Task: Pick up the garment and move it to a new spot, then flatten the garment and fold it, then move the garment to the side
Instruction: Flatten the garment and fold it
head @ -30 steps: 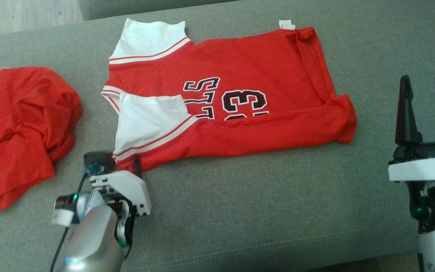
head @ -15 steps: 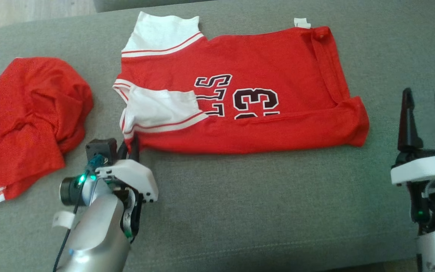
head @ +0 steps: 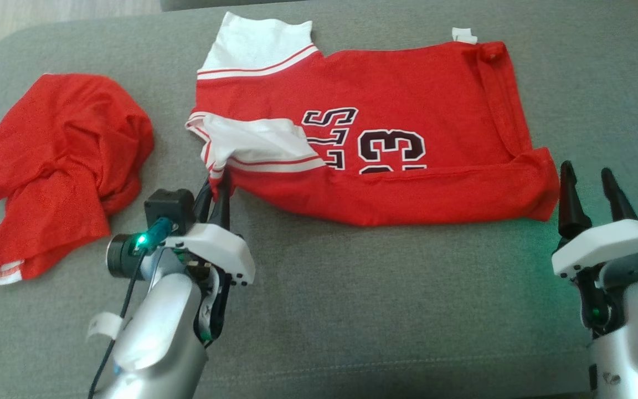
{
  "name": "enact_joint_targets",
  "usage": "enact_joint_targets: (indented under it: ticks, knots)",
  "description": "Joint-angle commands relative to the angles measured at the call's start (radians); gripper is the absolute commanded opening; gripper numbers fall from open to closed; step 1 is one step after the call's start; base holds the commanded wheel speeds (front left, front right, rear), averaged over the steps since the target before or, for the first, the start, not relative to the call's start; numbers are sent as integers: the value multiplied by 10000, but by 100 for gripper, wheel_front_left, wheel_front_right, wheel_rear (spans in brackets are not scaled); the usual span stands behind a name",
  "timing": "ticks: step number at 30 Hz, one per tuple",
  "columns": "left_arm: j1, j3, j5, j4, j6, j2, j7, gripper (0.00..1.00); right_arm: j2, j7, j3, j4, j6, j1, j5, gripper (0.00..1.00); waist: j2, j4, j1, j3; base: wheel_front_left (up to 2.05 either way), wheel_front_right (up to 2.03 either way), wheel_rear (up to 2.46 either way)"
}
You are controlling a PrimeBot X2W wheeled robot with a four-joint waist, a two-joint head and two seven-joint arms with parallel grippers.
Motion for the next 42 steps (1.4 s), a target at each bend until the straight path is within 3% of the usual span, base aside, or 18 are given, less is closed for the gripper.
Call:
enact_joint_targets:
  ticks: [1,16,25,27,28,42]
  knots:
    - [-209,207,136,-514,52,96,5,0,47,160,126,-41,-7,-510,-61,100,0,95,0,50,0,0,0]
    - [-86,-248,233,-1331,125,142,359,0,208,1211,-755,2151,-7,-1473,-1053,100,0,623,0,417,0,0,0]
    - [-199,-232,170,-1422,224,265,429,0,216,1823,-291,2958,-7,-1791,-910,100,0,715,0,641,0,0,0]
    - [-230,-222,154,-1429,244,287,431,0,216,1934,-283,3024,-7,-1846,-924,23,0,714,0,666,0,0,0]
    - [-245,-217,144,-1428,249,299,430,0,216,1980,-291,3037,-7,-1881,-932,0,0,715,0,676,0,0,0]
    - [-49,-215,-11,-1166,327,484,391,0,-629,2345,-441,2162,-7,-1813,-1021,0,0,626,0,140,0,0,0]
